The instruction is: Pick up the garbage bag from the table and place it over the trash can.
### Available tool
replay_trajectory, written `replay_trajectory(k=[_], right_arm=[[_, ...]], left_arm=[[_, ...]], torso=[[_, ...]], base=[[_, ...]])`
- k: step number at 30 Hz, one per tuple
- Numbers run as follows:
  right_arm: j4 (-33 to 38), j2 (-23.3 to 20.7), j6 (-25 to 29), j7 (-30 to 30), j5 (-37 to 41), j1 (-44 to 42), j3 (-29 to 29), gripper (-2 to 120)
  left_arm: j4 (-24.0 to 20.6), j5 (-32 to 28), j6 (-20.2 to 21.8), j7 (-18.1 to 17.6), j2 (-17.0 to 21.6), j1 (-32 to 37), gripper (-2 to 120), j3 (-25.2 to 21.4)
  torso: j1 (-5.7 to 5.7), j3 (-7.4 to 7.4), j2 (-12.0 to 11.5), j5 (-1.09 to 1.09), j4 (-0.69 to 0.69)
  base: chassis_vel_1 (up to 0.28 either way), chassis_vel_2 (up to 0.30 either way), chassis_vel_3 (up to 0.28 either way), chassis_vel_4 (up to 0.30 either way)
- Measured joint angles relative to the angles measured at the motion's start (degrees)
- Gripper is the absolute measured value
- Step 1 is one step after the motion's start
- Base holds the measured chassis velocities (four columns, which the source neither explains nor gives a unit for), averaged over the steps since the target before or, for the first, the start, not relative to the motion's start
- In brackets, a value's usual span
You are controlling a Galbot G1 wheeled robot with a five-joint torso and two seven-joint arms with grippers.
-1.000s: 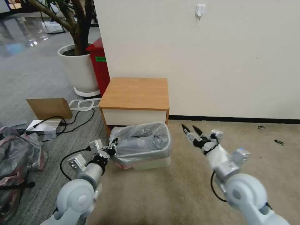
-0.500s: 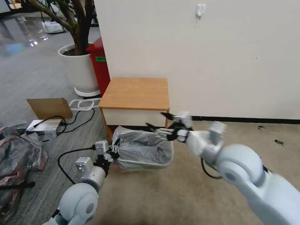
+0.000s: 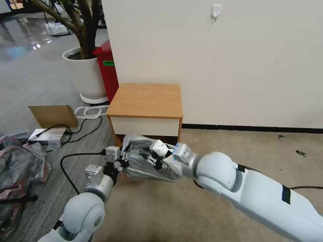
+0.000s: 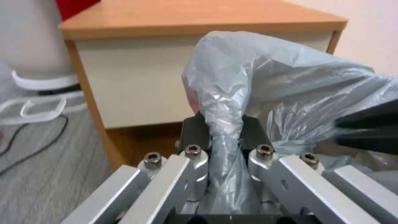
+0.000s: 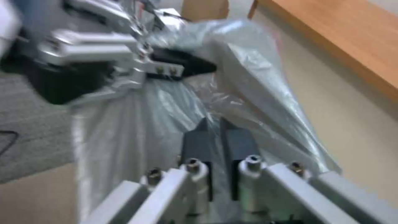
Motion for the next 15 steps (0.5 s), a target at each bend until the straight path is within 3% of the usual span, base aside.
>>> replay_trajectory(k=[1,15], right_arm=[[-1.31,0.46,-0.39,0.99,0.47,1.74,-1.56,0],[-7.25,0.49,-0.41,5.48,1.74,8.21,-10.08,0]], left_arm=[[-0.18,1.61,-0.62,0.7,-0.04,0.16,7,0.16],[-2.62,7.33,-2.28,3.31,0.1,0.77,7,-0.18]], torso=[[0.0,0.0,0.0,0.0,0.0],[0.0,0.0,0.0,0.01,0.0]], base=[[0.0,0.0,0.0,0.0],[0.0,0.0,0.0,0.0]])
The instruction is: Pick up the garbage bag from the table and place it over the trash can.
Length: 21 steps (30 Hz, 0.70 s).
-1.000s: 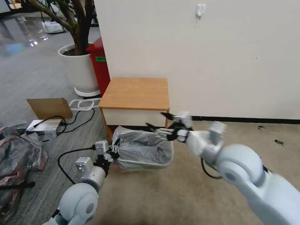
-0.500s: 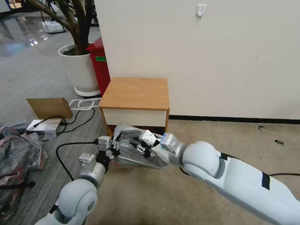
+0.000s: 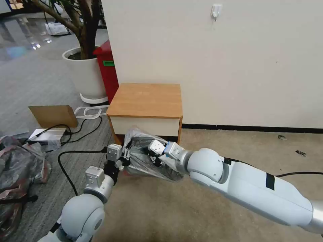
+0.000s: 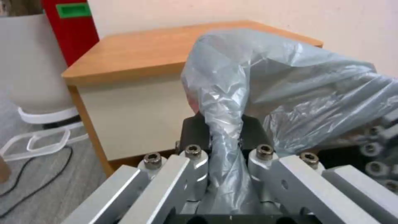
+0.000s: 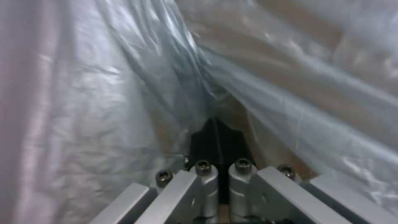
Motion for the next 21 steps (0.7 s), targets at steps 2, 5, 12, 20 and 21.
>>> replay_trajectory(k=[2,5,12,20,21], right_arm=[[-0.23,0.02,0.01,0.34,0.35,0.23,-0.33,0],[-0.65,0.15,0.03,1.42,1.01,0.66,-1.04,0],[-2.25,1.07,0.06,3.92,2.27,1.57,-2.74,0],[-4.88,3.17,0.1,6.67,2.22,2.56,-4.74,0],[-4.88,3.17,0.1,6.67,2.22,2.56,-4.74,0]], left_arm=[[-0.16,0.26,-0.06,0.1,-0.07,0.02,7,0.01],[-0.37,0.73,-0.12,0.25,-0.15,0.03,7,0.02],[-0.49,2.42,-1.08,1.19,-0.46,0.05,7,0.07],[-1.01,3.31,-1.14,1.78,-1.04,0.23,7,0.71],[-1.01,3.31,-1.14,1.78,-1.04,0.23,7,0.71]], torso=[[0.0,0.0,0.0,0.0,0.0],[0.0,0.0,0.0,0.0,0.0],[0.0,0.0,0.0,0.0,0.0],[0.0,0.0,0.0,0.0,0.0],[0.0,0.0,0.0,0.0,0.0]], base=[[0.0,0.0,0.0,0.0],[0.0,0.0,0.0,0.0],[0.0,0.0,0.0,0.0],[0.0,0.0,0.0,0.0],[0.0,0.0,0.0,0.0]])
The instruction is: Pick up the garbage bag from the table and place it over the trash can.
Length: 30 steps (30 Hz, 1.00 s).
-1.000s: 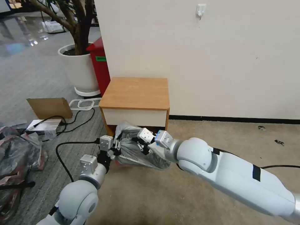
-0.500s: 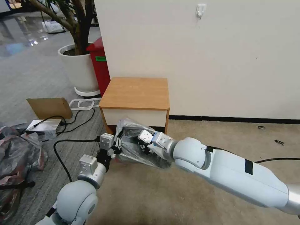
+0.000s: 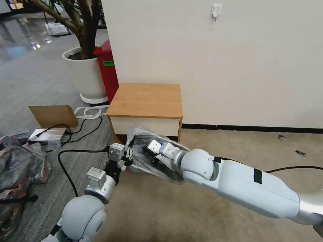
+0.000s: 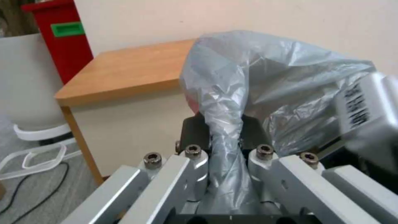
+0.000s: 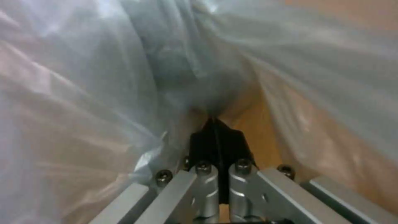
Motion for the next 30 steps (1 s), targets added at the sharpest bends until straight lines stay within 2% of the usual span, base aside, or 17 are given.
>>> replay_trajectory(k=[12,30], right_arm=[[-2.53,1.08,0.02,3.97,3.2,1.67,-2.33,0],[-6.06,2.65,0.02,6.23,3.76,3.21,-5.19,0]], left_arm=[[-0.56,3.18,-0.3,2.41,-0.37,-0.33,7,0.7],[-1.9,3.45,-0.34,3.11,-0.46,0.5,7,0.86]], torso=[[0.0,0.0,0.0,0.0,0.0],[0.0,0.0,0.0,0.0,0.0]], base=[[0.0,0.0,0.0,0.0],[0.0,0.0,0.0,0.0]])
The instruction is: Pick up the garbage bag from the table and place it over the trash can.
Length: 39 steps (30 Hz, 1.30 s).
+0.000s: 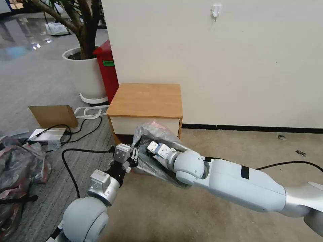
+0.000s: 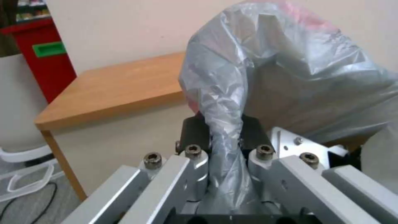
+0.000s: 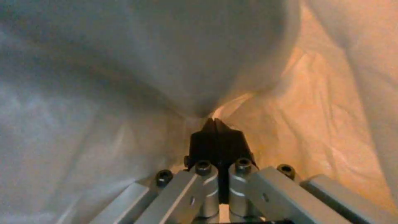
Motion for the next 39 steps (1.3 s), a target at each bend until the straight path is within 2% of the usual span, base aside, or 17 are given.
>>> replay_trajectory(k=[27,39], right_arm=[[-3.2,0.98,0.0,1.77,1.78,0.77,-2.54,0],[1.84,-1.29,0.03,1.36,4.39,1.13,-1.76,0]], left_arm=[[-1.26,-0.18,0.2,-0.06,-0.9,1.07,7,0.22],[2.7,-2.91,0.51,-3.07,-2.07,0.21,7,-0.99]], torso=[[0.0,0.0,0.0,0.0,0.0],[0.0,0.0,0.0,0.0,0.0]], base=[[0.0,0.0,0.0,0.0],[0.0,0.0,0.0,0.0]])
